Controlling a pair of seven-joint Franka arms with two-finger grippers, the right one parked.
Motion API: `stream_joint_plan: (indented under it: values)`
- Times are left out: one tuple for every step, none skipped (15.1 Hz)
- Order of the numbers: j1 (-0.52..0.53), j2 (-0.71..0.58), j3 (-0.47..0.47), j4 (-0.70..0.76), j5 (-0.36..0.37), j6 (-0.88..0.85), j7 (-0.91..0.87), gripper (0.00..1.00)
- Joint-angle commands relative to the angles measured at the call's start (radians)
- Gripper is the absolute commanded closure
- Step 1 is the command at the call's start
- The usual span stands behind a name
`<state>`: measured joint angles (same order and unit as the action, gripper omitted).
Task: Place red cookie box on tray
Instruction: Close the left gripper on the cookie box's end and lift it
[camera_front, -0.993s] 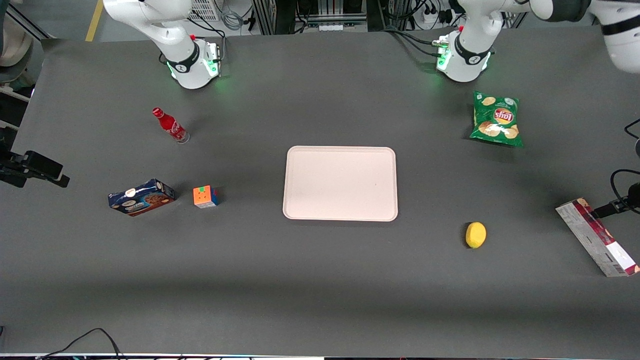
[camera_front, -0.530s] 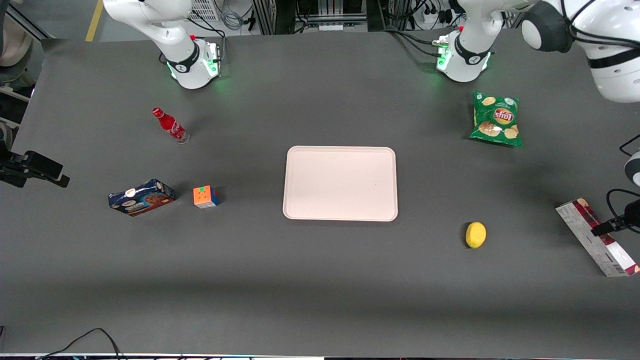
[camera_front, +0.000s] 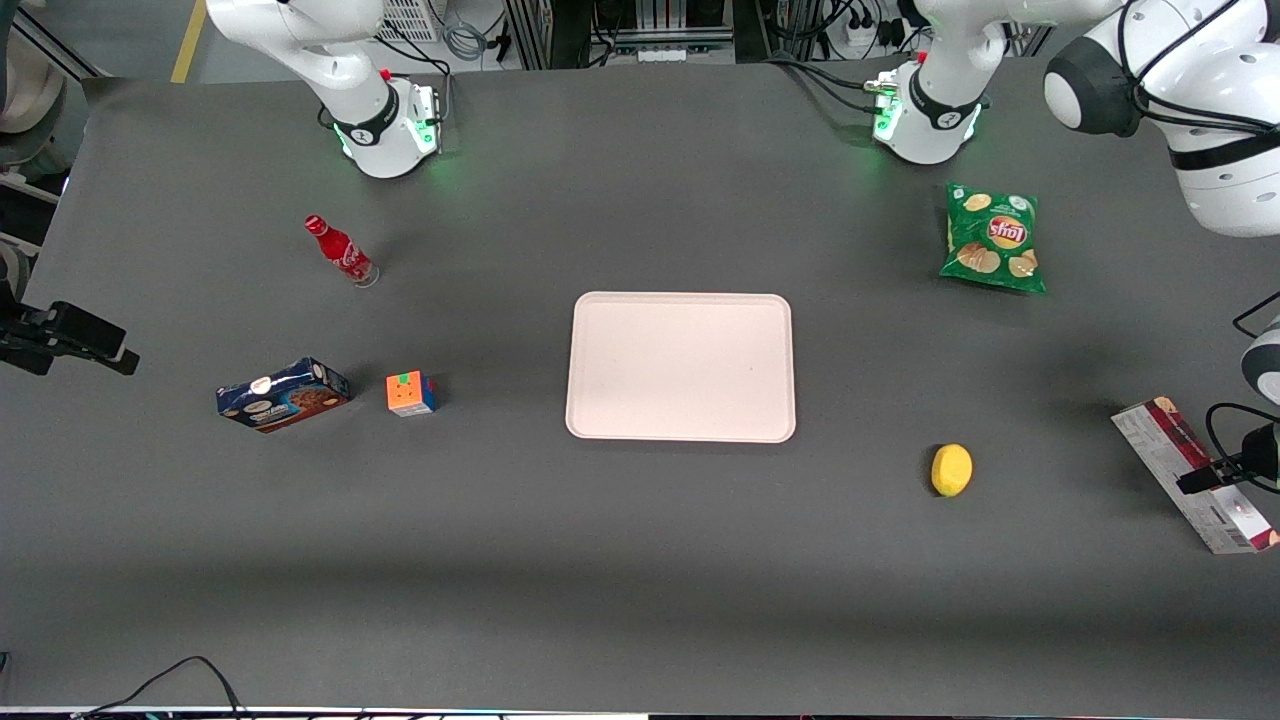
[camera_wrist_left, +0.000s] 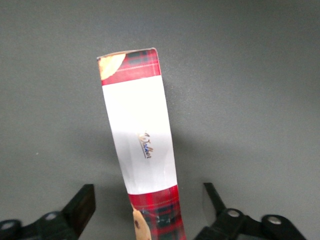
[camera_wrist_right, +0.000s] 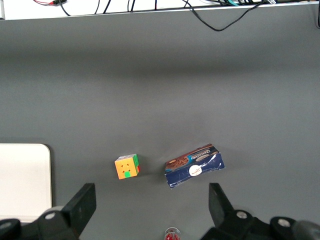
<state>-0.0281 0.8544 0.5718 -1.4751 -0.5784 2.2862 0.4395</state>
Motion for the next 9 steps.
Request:
stream_joint_plan:
  values:
    - [0.011, 0.014, -0.013, 0.03, -0.017, -0.011, 0.04, 0.35]
    - [0.011, 0.015, -0.013, 0.03, -0.017, -0.01, 0.082, 0.61]
    - [0.013, 0.017, -0.013, 0.032, -0.018, -0.01, 0.112, 0.71]
    - [0.011, 0.017, -0.013, 0.03, -0.018, -0.01, 0.119, 0.79]
    - [0.011, 0.017, -0.013, 0.03, -0.017, -0.01, 0.12, 0.83]
    - [0.013, 0.017, -0.013, 0.032, -0.009, -0.013, 0.133, 0.88]
    - [0.011, 0.015, -0.013, 0.032, -0.008, -0.022, 0.163, 0.92]
    - [0.01, 0.012, -0.012, 0.033, -0.005, -0.036, 0.179, 1.0]
    - [0.008, 0.003, -0.01, 0.038, 0.008, -0.066, 0.183, 1.0]
